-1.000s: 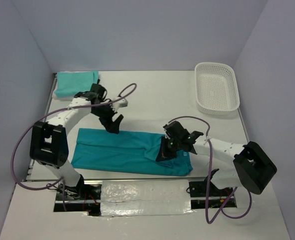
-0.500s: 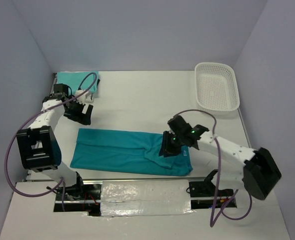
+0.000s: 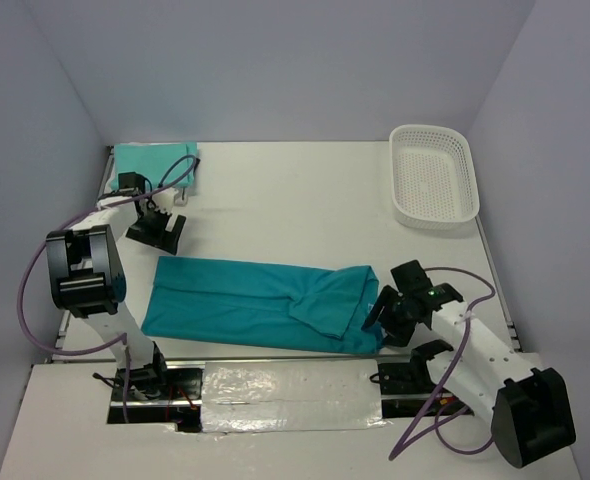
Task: Fold and stack the t-shirts
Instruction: Fold the other side of the tshirt into a rectangle, then rotate the tshirt 90 degrees
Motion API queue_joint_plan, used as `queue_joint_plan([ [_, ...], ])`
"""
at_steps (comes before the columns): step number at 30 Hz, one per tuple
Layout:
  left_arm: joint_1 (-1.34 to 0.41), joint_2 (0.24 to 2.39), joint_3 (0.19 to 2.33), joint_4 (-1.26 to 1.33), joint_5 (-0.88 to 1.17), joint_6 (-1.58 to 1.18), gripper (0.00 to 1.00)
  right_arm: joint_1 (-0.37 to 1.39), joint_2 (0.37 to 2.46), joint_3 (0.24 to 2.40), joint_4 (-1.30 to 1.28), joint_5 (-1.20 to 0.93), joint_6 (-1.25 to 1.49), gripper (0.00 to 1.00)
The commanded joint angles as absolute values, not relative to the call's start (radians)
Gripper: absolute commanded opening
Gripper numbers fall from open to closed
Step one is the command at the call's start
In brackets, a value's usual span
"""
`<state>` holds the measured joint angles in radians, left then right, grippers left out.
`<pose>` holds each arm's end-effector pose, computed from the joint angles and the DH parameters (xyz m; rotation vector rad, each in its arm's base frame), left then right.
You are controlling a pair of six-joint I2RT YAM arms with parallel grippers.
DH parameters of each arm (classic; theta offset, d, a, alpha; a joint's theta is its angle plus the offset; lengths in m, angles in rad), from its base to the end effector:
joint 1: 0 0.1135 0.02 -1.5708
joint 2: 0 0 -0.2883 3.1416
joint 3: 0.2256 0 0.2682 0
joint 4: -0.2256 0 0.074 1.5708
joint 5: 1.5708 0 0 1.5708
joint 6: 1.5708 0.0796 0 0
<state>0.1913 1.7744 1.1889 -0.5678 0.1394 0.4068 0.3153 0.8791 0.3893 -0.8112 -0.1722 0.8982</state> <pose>0.3862 0.0635 0.1617 0.3304 2.6825 -0.0116 0.1247 0.0550 0.1186 0.8244 2.8698 0.4428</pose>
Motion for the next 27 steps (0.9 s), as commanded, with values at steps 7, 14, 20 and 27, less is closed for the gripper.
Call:
queue_joint_plan([
  [7, 0.195, 1.770, 1.215, -0.555, 0.132, 0.377, 0.99, 0.301, 1.052, 0.435, -0.669, -0.101, 0.872, 0.41],
  [14, 0.212, 1.735, 1.203, -0.557, 0.094, 0.382, 0.99, 0.295, 1.211, 0.517, -0.638, -0.120, 0.769, 0.00],
  [20, 0.279, 1.729, 1.255, -0.607, 0.106, 0.387, 0.99, 0.224, 1.558, 0.819, -0.588, -0.095, 0.580, 0.00],
  [27, 0.298, 1.697, 1.269, -0.633, 0.080, 0.411, 0.99, 0.219, 2.038, 1.619, -0.734, -0.071, 0.405, 0.00],
])
